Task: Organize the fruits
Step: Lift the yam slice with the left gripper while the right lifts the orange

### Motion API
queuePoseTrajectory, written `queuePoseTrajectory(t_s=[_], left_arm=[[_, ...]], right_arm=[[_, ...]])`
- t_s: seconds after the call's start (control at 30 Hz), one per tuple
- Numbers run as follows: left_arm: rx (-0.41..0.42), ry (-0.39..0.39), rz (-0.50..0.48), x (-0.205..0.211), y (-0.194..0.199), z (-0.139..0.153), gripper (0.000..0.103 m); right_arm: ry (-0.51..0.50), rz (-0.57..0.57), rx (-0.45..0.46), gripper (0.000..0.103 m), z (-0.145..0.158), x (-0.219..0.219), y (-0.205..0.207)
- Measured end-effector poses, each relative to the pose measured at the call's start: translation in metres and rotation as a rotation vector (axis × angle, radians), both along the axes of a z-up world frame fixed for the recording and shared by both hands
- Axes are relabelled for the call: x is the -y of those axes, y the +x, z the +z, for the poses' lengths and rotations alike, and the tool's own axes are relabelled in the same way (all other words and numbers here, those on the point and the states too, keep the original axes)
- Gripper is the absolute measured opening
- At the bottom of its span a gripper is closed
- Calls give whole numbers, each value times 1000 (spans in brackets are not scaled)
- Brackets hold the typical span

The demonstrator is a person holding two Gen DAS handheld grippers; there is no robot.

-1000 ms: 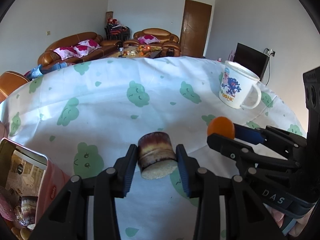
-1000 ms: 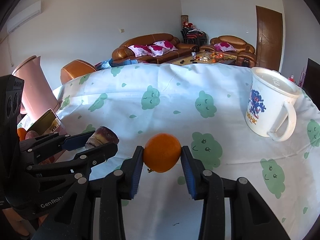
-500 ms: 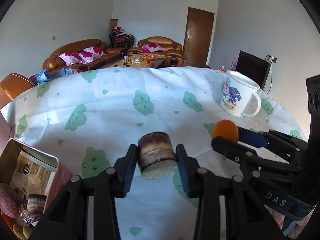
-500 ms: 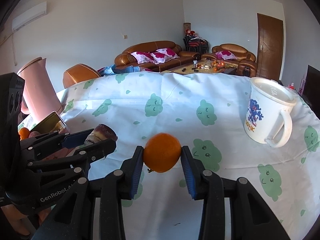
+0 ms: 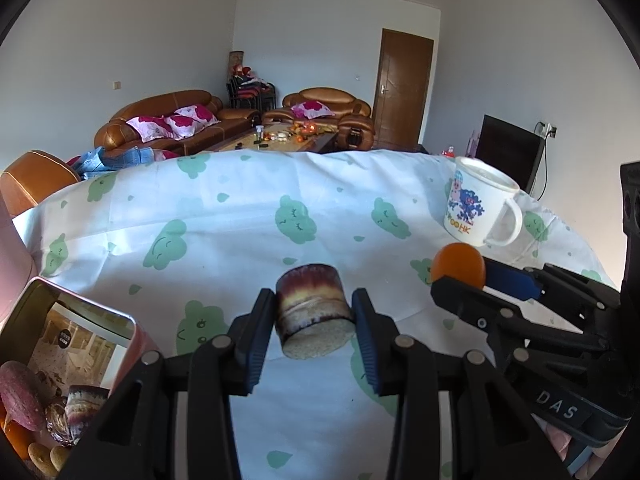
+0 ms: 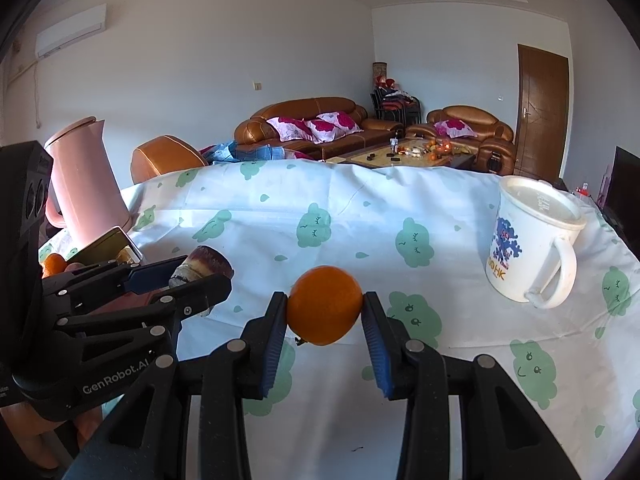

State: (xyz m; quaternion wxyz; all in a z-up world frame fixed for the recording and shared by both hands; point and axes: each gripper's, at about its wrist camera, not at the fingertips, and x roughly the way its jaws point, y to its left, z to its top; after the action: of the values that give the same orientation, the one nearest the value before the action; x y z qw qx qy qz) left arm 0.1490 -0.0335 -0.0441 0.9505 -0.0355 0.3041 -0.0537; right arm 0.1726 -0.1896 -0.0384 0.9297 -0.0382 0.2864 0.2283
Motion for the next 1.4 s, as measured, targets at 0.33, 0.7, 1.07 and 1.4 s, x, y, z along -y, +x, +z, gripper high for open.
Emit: queuePoseTrajectory(t_s=[0.33, 0.7, 1.07, 1.4], left_arm=[[25, 0, 13, -2, -5, 3, 41], [62, 7, 25, -2, -13, 7, 41], [99, 5, 38, -3, -20, 9, 41], [153, 15, 63, -4, -31, 14, 41]], right_arm=[[9, 6, 36, 40, 4, 0, -6], [24, 2, 74, 40, 8, 4, -13], [32, -2, 120, 40, 11, 7, -22], [24, 12, 176, 40, 16, 4, -32]])
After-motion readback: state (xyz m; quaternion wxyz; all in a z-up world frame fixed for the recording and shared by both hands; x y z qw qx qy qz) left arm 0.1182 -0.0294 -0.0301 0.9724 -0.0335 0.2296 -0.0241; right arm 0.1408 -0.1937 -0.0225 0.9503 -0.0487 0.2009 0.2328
